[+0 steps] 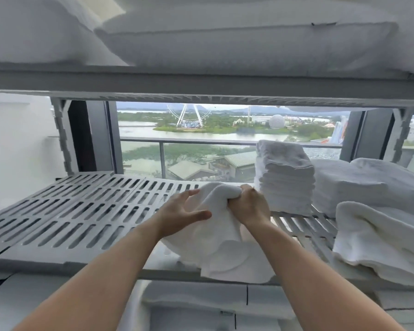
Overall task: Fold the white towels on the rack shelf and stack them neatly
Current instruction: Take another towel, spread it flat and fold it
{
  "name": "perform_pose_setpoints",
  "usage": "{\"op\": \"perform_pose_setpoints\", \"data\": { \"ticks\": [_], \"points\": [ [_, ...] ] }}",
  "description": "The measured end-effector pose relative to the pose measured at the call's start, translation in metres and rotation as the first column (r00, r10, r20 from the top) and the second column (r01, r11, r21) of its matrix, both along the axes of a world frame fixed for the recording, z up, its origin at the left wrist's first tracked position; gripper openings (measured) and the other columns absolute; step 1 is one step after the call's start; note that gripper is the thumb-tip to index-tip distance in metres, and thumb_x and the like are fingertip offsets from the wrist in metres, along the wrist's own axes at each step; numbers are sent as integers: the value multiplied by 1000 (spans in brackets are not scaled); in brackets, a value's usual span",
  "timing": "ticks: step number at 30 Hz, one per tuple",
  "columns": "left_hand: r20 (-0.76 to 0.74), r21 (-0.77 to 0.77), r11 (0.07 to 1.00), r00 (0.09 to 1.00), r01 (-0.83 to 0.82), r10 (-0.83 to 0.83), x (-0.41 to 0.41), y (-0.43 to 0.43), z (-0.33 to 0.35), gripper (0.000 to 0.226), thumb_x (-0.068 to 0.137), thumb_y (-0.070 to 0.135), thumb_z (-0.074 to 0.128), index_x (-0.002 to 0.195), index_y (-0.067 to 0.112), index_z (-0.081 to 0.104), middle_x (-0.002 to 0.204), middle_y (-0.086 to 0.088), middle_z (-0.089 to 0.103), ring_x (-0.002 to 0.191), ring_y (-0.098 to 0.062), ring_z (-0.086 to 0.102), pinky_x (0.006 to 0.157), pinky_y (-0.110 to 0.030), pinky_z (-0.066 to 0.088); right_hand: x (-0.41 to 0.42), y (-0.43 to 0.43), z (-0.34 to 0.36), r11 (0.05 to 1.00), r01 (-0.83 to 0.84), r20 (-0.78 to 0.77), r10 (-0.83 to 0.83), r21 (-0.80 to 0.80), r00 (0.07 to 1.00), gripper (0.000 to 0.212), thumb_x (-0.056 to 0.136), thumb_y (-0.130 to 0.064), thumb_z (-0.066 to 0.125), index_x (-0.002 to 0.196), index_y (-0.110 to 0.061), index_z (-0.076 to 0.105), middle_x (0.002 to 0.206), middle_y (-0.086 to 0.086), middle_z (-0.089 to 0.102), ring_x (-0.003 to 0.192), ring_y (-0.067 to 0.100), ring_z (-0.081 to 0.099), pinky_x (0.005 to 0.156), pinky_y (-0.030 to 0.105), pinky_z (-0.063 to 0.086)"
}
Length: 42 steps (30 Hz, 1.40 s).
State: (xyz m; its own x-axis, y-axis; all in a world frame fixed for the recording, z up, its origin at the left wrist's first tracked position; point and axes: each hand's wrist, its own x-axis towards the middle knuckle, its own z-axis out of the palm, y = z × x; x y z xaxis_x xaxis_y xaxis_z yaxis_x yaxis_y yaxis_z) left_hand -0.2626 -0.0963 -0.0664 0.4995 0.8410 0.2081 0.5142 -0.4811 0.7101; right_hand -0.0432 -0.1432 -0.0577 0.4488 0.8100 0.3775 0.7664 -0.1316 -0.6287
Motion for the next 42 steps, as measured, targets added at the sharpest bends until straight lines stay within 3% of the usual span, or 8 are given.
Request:
{"op": "perform_pose_setpoints", "data": {
  "ticks": [6,11,20,25,28,32,36,42],
  "points": [
    [-110,98,987,984,-131,141,-72,17,-3,81,63,83,71,137,54,51,165,4,16,149,-28,23,116,-60,28,-54,43,8,984,-127,-387,69,-128,919,30,77,-39,65,91,-14,76,91,7,74,88,27,69,81,39,58],
    [-38,235,938,962,-254,270,-113,56,2,27,89,53,70,97,27,71,120,4,68,114,-17,61,88,-34,46,-86,92,-3,852,-490,-616,290,-181,732,29,75,-36,76,92,-13,79,92,8,78,84,20,76,78,33,60],
    [53,92,870,874,-485,482,-156,133,17,18,104,34,49,96,19,57,88,-6,67,76,-22,58,63,-33,40,-104,160,36,490,-788,-706,400,-374,584,37,85,-55,70,95,-20,77,91,5,77,77,22,74,66,30,60],
    [16,-70,927,928,-369,371,-161,158,22,19,104,26,55,96,11,63,78,-7,67,63,-19,55,56,-28,41,-103,181,34,763,-543,-183,512,-350,839,23,84,-28,68,93,-8,68,81,10,57,71,21,53,61,28,39],
    [68,-561,822,985,-95,159,-176,173,31,22,93,21,72,104,2,71,93,-19,71,78,-25,65,67,-34,54,-99,181,39,854,-474,38,492,-215,870,24,85,-31,71,101,-14,73,88,4,67,79,20,61,66,26,46],
    [40,-723,691,999,25,5,-195,205,36,39,81,8,72,118,-4,67,111,-24,70,99,-35,67,83,-44,56,-99,183,40,944,-318,482,320,-88,816,19,94,-36,61,104,-26,74,103,3,74,97,25,68,80,34,55],
    [-313,-147,925,904,-351,293,-186,234,19,23,78,35,74,93,18,77,95,-1,76,89,-17,71,78,-31,56,-121,189,21,974,-190,595,225,-123,772,28,100,-34,48,117,-23,67,116,8,69,106,31,66,90,38,54],
    [-292,234,950,918,-205,270,-166,239,17,12,83,33,66,71,33,65,77,17,66,77,-5,62,65,-24,43,-147,185,2,993,55,637,-109,105,763,26,95,-36,53,92,-18,72,87,5,74,84,29,72,69,31,50]
  ]
}}
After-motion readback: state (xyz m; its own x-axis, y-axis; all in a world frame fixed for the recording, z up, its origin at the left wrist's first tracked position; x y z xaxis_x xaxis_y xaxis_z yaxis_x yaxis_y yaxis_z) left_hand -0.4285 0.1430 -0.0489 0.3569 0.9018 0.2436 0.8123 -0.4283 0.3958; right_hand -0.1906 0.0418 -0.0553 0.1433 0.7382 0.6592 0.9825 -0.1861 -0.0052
